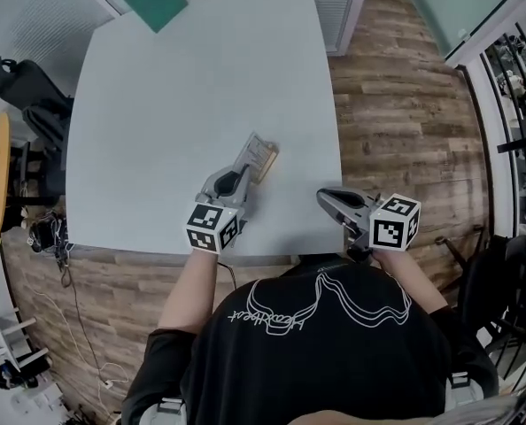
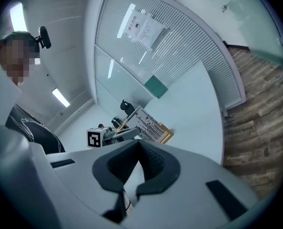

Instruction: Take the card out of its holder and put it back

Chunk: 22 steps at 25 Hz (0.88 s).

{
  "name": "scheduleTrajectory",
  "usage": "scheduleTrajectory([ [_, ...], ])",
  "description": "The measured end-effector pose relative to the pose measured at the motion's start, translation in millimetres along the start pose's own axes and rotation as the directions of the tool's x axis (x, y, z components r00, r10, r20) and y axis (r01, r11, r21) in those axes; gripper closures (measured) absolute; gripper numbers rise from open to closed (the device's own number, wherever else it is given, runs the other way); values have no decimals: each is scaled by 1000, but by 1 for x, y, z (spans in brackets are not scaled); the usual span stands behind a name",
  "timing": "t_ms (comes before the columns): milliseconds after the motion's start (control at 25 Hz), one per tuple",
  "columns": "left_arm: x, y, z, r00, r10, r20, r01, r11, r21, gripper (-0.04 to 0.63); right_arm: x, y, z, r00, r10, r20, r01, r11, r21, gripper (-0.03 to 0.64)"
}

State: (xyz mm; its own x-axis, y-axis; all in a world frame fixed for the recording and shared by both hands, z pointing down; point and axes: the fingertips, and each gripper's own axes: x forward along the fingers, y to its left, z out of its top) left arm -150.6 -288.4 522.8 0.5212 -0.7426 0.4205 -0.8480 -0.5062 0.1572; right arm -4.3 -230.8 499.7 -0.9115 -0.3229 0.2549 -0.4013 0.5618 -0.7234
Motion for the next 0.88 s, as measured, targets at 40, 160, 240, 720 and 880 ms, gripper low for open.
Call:
scheduleTrajectory([
  [40, -2, -1, 2, 1000, 1, 7, -1, 1000, 5, 571, -3, 3, -3, 1000, -3, 4, 3, 1000, -2, 607],
  [160, -11, -3, 7, 1000, 0, 24, 0, 1000, 13, 571, -11, 12, -10, 1000, -10, 22, 10, 1000, -6, 607],
  [240, -18, -4, 11, 999, 4, 41, -5, 1000, 7, 571, -16, 17, -14, 999, -22, 38, 22, 1000, -10, 607],
  [720, -69, -21, 33, 991, 45, 123, -40, 998, -47, 571, -41, 48, -44, 985, -142, 95, 152, 982, -108, 607],
  [880, -103, -35, 37, 989, 37, 144, -30, 998, -52, 571, -42, 74, -49, 983, -141, 117, 157, 978, -140, 607],
])
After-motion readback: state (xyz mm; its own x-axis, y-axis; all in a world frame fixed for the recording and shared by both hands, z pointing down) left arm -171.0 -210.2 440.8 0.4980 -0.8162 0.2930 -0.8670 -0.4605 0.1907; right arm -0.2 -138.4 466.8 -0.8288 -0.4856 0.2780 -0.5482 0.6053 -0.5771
